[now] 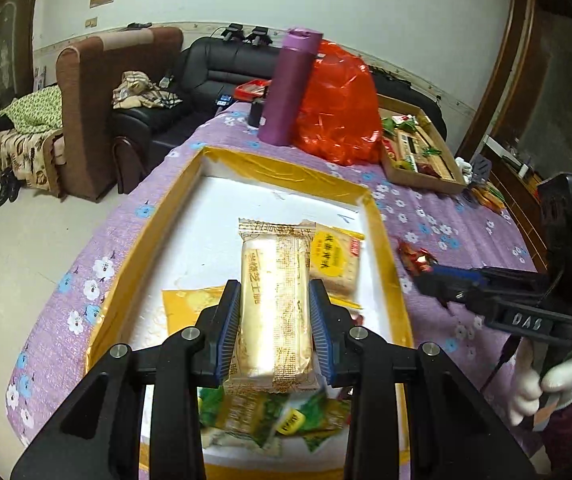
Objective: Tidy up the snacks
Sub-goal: 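Carry the biscuit packet and candy bar over the white tray and open both grippers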
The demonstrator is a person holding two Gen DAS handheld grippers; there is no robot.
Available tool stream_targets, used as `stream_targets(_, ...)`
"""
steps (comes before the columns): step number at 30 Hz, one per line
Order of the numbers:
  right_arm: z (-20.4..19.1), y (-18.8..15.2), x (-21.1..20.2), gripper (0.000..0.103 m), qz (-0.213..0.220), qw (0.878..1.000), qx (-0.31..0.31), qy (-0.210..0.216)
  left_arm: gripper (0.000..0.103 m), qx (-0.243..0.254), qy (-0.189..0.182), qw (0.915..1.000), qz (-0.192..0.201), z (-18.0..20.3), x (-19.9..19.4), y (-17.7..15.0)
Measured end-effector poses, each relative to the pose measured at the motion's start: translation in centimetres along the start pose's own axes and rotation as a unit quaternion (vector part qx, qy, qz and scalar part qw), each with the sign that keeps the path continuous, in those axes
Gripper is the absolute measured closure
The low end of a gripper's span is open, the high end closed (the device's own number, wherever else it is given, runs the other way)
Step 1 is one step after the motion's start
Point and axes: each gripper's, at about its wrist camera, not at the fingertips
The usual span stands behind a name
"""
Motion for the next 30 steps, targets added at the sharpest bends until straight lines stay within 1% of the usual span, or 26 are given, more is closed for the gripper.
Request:
stream_targets(5,-1.6,1.3,4.6,0.077,-0.039,0.999,0.007,0.013,0.071,-0.017,-0.001,0.9998,-0.012,-1.5,1.4,0.1)
stream_targets(9,-2.1,2.2,7.6,0.077,-0.059,0.998,0.016,0.012,0.071,-0.037,-0.010,0.9991,-0.019,-3.0,2.1,-0.1)
stream_targets(12,-2.4,2.5,8.6,0.077,-0.061,0.998,0.015,0.008,0.071,-0.045,-0.029,0.9984,-0.016,-3.7,1.7,-0.3)
stream_targets(13,-2.5,2.6,9.0,0.075,-0.062,0.998,0.015,0.012,0.071,-0.047,-0.038,0.9981,-0.015,-3.9,1.6,-0.4)
stream_targets(15,-2.6,2.8,9.4,0.074,-0.061,0.998,0.021,0.025,0.069,-0.051,-0.057,0.9970,-0.009,-4.1,1.0,-0.6)
stream_targets(16,-2.6,2.9,9.4,0.073,-0.057,0.998,0.027,0.031,0.068,-0.051,-0.063,0.9967,-0.006,-4.0,0.6,-0.7)
stream_targets(17,-2.5,3.0,9.2,0.073,-0.054,0.998,0.029,0.033,0.063,-0.050,-0.066,0.9966,-0.003,-3.9,0.2,-0.7)
stream_targets(18,-2.5,3.0,9.1,0.073,-0.051,0.998,0.031,0.035,0.052,-0.051,-0.066,0.9965,0.002,-3.7,-0.3,-0.9)
stream_targets(19,-2.6,3.0,8.8,0.073,-0.049,0.998,0.032,0.036,0.047,-0.052,-0.068,0.9963,0.008,-3.6,-0.7,-0.9)
stream_targets(20,-2.5,2.9,8.5,0.073,-0.046,0.998,0.032,0.037,0.040,-0.053,-0.073,0.9958,0.015,-3.4,-1.3,-1.1)
stream_targets(24,-2.4,2.3,6.0,0.072,-0.026,0.999,0.024,0.032,0.034,-0.059,-0.089,0.9936,0.037,-2.1,-3.0,-1.6)
stream_targets(25,-2.3,2.0,5.3,0.071,-0.021,0.999,0.023,0.030,0.034,-0.061,-0.091,0.9932,0.041,-1.6,-3.4,-1.8)
stream_targets(27,-1.9,1.4,4.0,0.071,-0.012,0.999,0.022,0.024,0.034,-0.057,-0.076,0.9945,0.042,-0.2,-4.1,-2.2)
stream_targets(29,-1.4,0.6,2.5,0.068,-0.002,1.000,0.023,0.020,0.034,-0.049,-0.060,0.9960,0.044,1.1,-4.5,-2.5)
stream_targets(30,-1.1,0.0,1.7,0.067,0.002,1.000,0.024,0.016,0.034,-0.041,-0.045,0.9971,0.045,2.0,-4.8,-2.8)
Point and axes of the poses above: each gripper's, at about its wrist camera, not at the fingertips, and x roughly the way its jaws point, z to its right, y to its top, and after that the axes turned 7 degrees about y, right-handed
